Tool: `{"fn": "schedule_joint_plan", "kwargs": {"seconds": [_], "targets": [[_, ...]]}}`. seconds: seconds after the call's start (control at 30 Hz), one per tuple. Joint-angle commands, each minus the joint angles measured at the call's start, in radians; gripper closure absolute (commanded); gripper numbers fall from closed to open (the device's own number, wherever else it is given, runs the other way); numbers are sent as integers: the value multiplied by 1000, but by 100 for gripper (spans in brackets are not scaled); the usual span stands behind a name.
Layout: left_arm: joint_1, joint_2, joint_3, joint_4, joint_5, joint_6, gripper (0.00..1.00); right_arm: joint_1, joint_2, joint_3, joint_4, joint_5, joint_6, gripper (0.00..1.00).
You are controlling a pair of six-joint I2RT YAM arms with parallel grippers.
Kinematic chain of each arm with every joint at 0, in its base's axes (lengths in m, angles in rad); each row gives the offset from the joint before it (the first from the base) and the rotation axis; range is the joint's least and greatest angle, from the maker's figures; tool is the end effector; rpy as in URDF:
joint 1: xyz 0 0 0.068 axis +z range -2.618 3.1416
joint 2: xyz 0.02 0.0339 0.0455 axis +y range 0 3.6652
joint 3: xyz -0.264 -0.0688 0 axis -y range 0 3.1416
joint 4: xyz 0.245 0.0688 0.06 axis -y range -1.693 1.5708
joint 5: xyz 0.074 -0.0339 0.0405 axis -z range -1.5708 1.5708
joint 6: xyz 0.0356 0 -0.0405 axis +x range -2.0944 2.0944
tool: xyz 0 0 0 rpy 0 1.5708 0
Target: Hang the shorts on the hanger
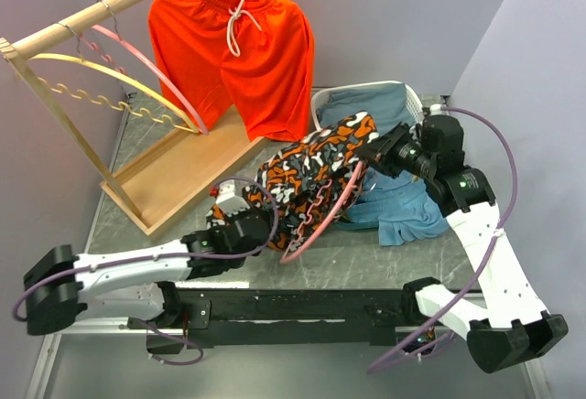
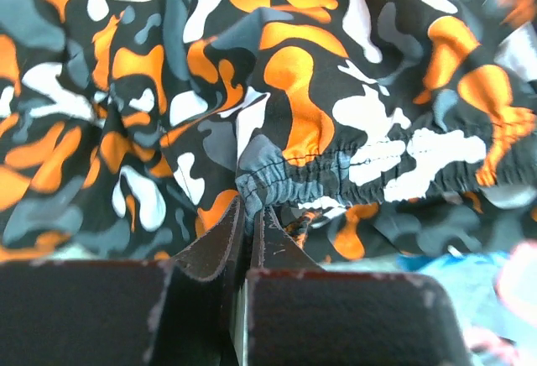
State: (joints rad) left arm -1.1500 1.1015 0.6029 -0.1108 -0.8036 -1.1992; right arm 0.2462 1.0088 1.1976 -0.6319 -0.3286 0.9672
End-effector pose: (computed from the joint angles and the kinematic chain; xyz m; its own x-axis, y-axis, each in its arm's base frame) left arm 0.1155 -0.1953 0.2280 -0.4506 -0.5765 -0.6816 -0.0754 0.7854 -0.6144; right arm 0.1970 0.0613 0.3956 -0.6587 0.6379 -0.3989 0.0509 0.5667 0.8223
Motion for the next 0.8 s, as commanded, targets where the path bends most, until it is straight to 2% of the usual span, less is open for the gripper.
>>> {"fn": "schedule_joint_plan", "kwargs": {"seconds": [0.0,0.23,0.43,0.77], "targets": [[1,-106,-37,-130,21,-34,99,-85,16,71,207,-16,136,100],[1,-196,-26,-286,79,-34,99,-123,65,123,294,-47,232,100],[1,-256,-14,-334,201,12,99,-148,73,137,340,-29,289,100],[3,-382,103,-512,319,52,99,-200,70,135,301,19,239,100]]}}
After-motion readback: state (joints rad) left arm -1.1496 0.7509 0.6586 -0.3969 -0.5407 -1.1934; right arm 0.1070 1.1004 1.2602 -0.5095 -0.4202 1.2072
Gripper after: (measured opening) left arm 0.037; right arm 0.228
